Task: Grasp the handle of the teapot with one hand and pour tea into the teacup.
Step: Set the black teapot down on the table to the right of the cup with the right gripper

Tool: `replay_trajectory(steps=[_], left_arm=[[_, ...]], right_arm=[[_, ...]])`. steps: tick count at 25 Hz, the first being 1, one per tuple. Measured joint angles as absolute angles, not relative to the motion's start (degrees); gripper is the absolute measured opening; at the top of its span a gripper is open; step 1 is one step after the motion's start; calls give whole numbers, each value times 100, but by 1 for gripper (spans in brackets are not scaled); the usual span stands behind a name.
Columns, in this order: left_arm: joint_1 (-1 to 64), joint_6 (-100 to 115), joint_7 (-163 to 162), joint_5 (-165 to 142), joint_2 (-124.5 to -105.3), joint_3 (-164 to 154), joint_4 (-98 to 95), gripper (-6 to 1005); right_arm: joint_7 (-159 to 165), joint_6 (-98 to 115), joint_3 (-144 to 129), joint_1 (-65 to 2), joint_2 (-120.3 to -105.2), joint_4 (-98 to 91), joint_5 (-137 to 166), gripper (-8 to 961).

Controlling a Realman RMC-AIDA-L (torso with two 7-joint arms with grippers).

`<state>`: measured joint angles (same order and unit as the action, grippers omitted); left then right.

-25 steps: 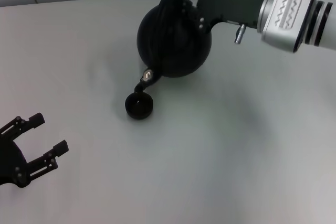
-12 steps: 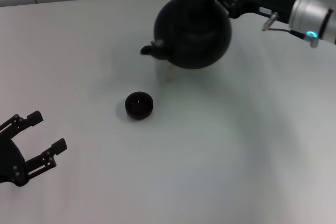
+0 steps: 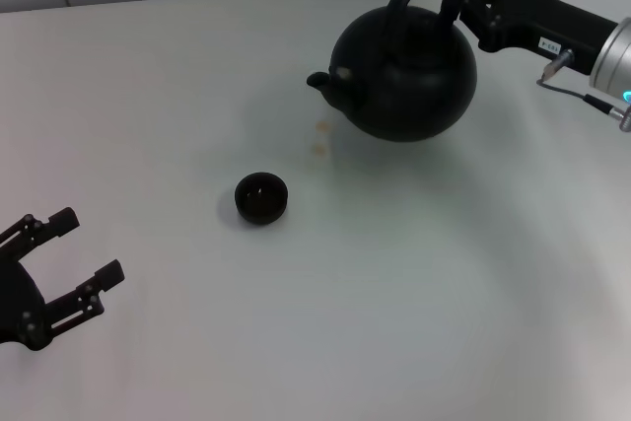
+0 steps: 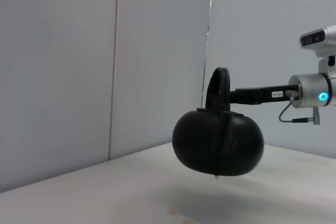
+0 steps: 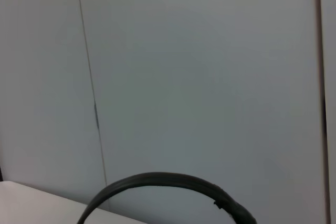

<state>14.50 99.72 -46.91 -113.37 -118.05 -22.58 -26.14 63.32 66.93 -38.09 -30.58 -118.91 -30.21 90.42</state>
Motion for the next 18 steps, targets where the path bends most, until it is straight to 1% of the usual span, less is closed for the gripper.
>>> replay_trajectory(steps=[5,11,18], left_arm=[[1450,9988,-4689,-11337,-11803,-2258,-2629,813],[1450,10016,-4685,-11337,-11803,-2259,-2645,813],[1460,10029,-4684,-11338,-11803,-2259,-2653,813]], right_arm=[[6320,6904,-3803,-2925,-11913,-2983,9034,66],[6185,7116,-3733,-2521,-11926,-2968,8977,66],[5915,7125,-3713,-2336,-11933,-2900,8901,65]])
